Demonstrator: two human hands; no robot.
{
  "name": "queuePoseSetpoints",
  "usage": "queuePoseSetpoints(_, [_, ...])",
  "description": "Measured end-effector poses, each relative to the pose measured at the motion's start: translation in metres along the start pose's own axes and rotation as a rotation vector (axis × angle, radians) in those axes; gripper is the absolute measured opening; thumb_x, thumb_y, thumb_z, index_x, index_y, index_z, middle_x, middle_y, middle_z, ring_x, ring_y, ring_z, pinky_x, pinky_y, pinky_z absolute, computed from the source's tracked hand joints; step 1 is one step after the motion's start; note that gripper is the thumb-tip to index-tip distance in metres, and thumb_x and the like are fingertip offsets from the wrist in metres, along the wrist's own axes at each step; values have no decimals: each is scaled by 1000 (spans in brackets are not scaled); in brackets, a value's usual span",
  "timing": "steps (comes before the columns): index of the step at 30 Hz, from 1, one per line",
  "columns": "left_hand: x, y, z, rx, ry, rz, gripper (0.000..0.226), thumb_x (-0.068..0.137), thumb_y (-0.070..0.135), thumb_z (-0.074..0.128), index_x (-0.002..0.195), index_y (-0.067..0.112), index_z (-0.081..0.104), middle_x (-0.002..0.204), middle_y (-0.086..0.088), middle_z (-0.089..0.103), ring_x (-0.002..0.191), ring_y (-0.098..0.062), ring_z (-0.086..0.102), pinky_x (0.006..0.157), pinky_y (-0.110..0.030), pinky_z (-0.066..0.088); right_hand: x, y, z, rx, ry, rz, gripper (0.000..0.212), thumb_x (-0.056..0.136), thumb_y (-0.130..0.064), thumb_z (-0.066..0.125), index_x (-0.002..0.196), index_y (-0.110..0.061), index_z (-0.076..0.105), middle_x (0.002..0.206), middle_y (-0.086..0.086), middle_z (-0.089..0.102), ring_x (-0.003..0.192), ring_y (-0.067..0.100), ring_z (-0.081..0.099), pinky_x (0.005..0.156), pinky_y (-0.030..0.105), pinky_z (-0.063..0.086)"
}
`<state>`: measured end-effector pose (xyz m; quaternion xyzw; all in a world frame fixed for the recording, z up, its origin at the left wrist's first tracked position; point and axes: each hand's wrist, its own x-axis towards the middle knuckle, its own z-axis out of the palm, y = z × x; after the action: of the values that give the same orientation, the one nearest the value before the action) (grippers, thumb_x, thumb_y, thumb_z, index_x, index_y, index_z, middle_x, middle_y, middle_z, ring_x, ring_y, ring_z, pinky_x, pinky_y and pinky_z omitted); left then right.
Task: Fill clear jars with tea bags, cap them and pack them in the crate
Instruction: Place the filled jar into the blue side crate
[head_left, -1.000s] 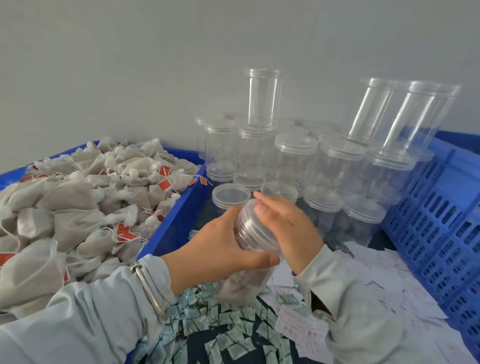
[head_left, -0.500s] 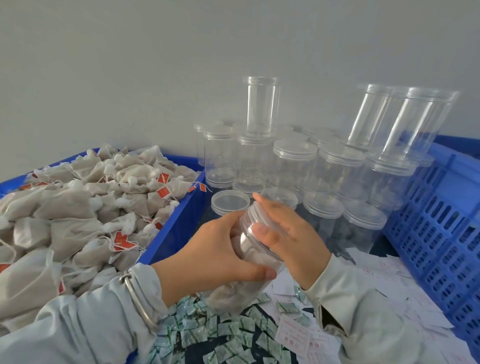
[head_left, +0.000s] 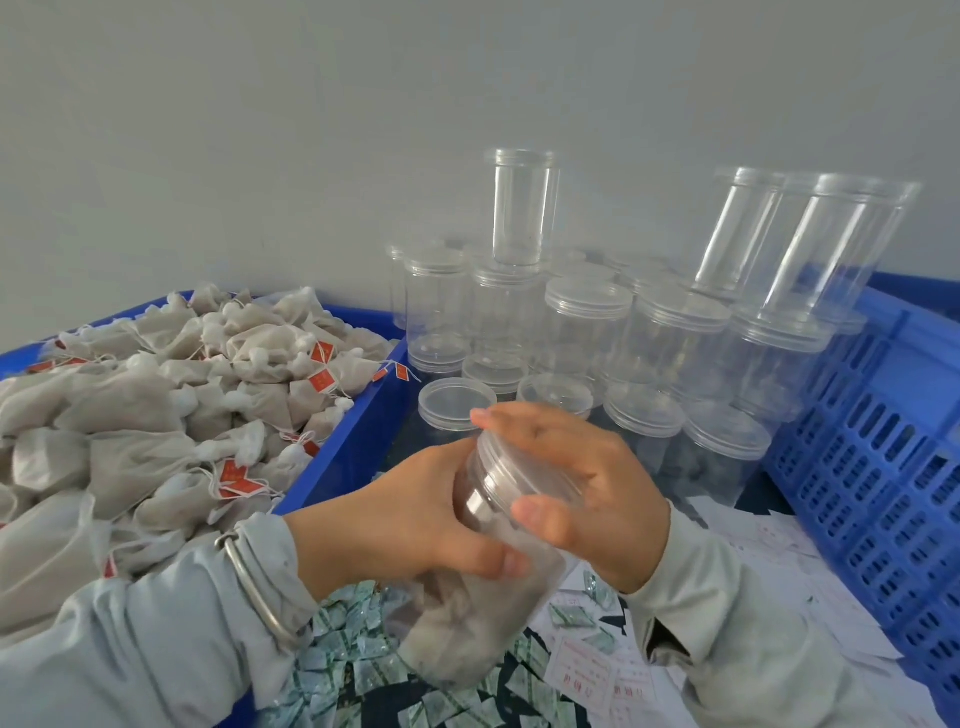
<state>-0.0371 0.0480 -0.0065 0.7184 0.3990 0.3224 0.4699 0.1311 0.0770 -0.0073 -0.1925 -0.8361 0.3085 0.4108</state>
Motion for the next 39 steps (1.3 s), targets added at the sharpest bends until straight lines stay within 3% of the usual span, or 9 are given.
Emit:
queuePoseSetpoints(5, [-1, -2, -3, -109, -211, -5, 71, 61, 24, 66, 122, -6, 50, 114, -27, 60, 107, -40, 58, 98, -54, 43, -2, -6, 0, 54, -76, -49, 53, 73, -29, 59, 125, -21, 53, 121, 1, 61, 115, 19, 57, 98, 41, 46])
queuePoseSetpoints(9, [-2, -1, -5, -170, -292, 20, 63, 63, 22, 62, 121, -1, 52, 108, -10, 64, 103, -24, 60, 90, -37, 46, -5, -12, -1, 35, -87, -60, 51, 74, -27, 58, 125, -18, 54, 121, 1, 62, 115, 16, 58, 98, 31, 45])
queuePoseSetpoints(11, [0, 0, -3, -103, -216, -1, 63, 61, 24, 66, 119, 3, 55, 105, -12, 66, 101, -24, 62, 89, -38, 49, -6, -9, 1, -10, -39, 3, 50, 72, -34, 58, 122, -28, 61, 121, -10, 62, 117, 8, 56, 98, 26, 44])
queuePoseSetpoints(15, [4, -1, 4, 269, 101, -65, 53, 51, 31, 75, 99, 36, 53, 84, 19, 66, 73, 6, 62, 62, -14, 49, -10, 2, 19, -44, 171, 232, 42, 67, -49, 57, 109, -49, 55, 118, -20, 59, 114, -11, 51, 98, 15, 39])
queuePoseSetpoints(18, [3, -3, 6, 366, 138, -84, 54, 46, 43, 72, 94, 43, 48, 84, 36, 58, 72, 14, 56, 56, -6, 41, -12, 8, 30, -8, 248, 302, 45, 65, -54, 55, 110, -50, 56, 120, -18, 61, 115, -9, 51, 102, 22, 41])
queuePoseSetpoints(22, [0, -6, 8, 424, 159, -76, 56, 41, 53, 65, 94, 44, 46, 82, 41, 54, 71, 16, 54, 56, -5, 39, -16, 12, 37, 34, 301, 330, 48, 62, -56, 56, 109, -46, 60, 121, -13, 62, 116, -3, 54, 104, 32, 42])
queuePoseSetpoints(29, [0, -9, 10, 437, 159, -90, 64, 42, 53, 67, 101, 39, 49, 81, 25, 59, 70, 14, 55, 56, -7, 39, -18, 10, 39, 46, 324, 347, 48, 62, -53, 58, 109, -42, 62, 119, -10, 64, 114, 1, 57, 103, 34, 44])
queuePoseSetpoints(35, [4, -7, 6, 440, 84, -84, 55, 45, 43, 71, 96, 36, 52, 69, 33, 59, 58, 10, 56, 49, -9, 40, -27, 12, 35, 11, 356, 294, 42, 61, -52, 58, 103, -49, 60, 120, -12, 62, 115, -1, 55, 101, 33, 46])
queuePoseSetpoints(39, [2, -9, 2, 316, -56, -95, 58, 47, 41, 72, 101, 25, 60, 86, 15, 68, 76, 0, 63, 69, -22, 50, -31, 8, 30, -73, 347, 74, 40, 68, -38, 57, 108, -32, 65, 108, -10, 68, 107, 12, 61, 98, 37, 45])
